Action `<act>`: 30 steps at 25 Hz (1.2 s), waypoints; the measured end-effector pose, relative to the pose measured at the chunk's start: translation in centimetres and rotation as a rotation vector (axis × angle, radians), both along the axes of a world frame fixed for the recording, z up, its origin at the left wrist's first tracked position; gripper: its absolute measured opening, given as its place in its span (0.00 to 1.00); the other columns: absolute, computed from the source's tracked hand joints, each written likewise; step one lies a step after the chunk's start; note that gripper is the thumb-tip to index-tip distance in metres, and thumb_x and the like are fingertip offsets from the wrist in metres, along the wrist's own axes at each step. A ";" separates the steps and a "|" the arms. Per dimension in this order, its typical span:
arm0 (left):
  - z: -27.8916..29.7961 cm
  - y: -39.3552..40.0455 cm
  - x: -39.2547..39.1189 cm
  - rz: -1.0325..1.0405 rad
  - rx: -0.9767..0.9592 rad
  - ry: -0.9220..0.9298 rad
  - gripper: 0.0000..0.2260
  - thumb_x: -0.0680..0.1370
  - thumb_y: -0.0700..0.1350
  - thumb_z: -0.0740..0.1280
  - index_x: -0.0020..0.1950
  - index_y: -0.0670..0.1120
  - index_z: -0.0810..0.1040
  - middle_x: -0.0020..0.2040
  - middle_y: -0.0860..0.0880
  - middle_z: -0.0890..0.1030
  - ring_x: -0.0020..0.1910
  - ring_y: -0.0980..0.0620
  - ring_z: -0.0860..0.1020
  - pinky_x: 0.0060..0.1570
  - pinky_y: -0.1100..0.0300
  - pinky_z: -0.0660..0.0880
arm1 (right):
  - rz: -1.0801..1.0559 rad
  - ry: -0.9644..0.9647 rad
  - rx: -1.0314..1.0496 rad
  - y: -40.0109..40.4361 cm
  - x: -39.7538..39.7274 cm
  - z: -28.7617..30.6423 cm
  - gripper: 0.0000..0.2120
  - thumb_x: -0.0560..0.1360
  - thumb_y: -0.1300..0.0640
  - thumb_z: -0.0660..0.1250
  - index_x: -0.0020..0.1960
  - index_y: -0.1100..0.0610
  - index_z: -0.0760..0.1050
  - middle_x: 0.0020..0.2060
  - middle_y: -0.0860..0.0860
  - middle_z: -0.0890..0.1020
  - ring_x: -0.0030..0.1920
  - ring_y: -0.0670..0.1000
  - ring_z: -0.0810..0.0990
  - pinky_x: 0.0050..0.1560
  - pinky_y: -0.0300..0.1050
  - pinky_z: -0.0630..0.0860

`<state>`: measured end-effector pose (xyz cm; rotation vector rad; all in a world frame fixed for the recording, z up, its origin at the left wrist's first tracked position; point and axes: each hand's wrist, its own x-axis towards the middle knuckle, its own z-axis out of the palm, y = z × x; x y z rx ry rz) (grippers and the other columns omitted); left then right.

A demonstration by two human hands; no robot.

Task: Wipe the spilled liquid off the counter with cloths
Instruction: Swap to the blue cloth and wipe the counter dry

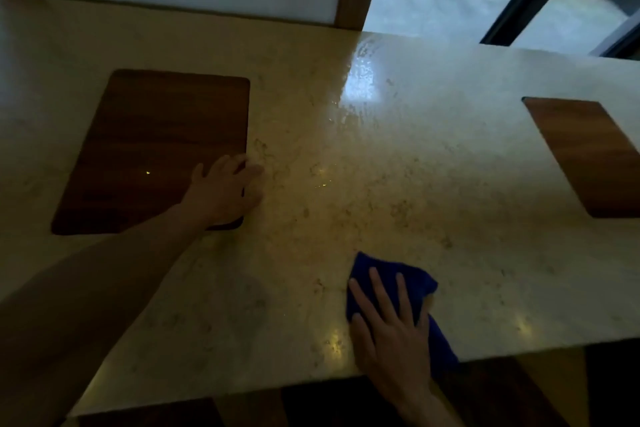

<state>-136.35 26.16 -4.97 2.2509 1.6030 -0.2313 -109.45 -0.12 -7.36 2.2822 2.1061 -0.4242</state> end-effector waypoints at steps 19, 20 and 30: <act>-4.1 11.4 -5.4 0.029 0.230 0.146 0.29 0.77 0.71 0.40 0.77 0.65 0.54 0.80 0.50 0.54 0.80 0.43 0.47 0.71 0.27 0.48 | -0.336 0.002 0.073 52.9 4.9 -0.7 0.24 0.81 0.41 0.44 0.77 0.35 0.50 0.80 0.42 0.45 0.79 0.58 0.39 0.70 0.75 0.40; -4.2 11.4 -5.5 0.035 0.228 0.156 0.29 0.77 0.70 0.42 0.77 0.65 0.54 0.80 0.50 0.54 0.80 0.43 0.47 0.70 0.27 0.49 | -0.369 0.007 0.069 57.3 5.4 -0.6 0.24 0.81 0.41 0.44 0.77 0.35 0.50 0.80 0.43 0.45 0.79 0.59 0.39 0.70 0.76 0.41; -3.8 11.7 -5.4 0.027 0.212 0.098 0.27 0.78 0.70 0.44 0.77 0.66 0.52 0.81 0.51 0.51 0.80 0.43 0.44 0.70 0.27 0.45 | -0.244 0.031 0.092 64.0 -1.8 -1.0 0.25 0.82 0.43 0.42 0.79 0.41 0.49 0.81 0.47 0.47 0.78 0.62 0.41 0.71 0.73 0.40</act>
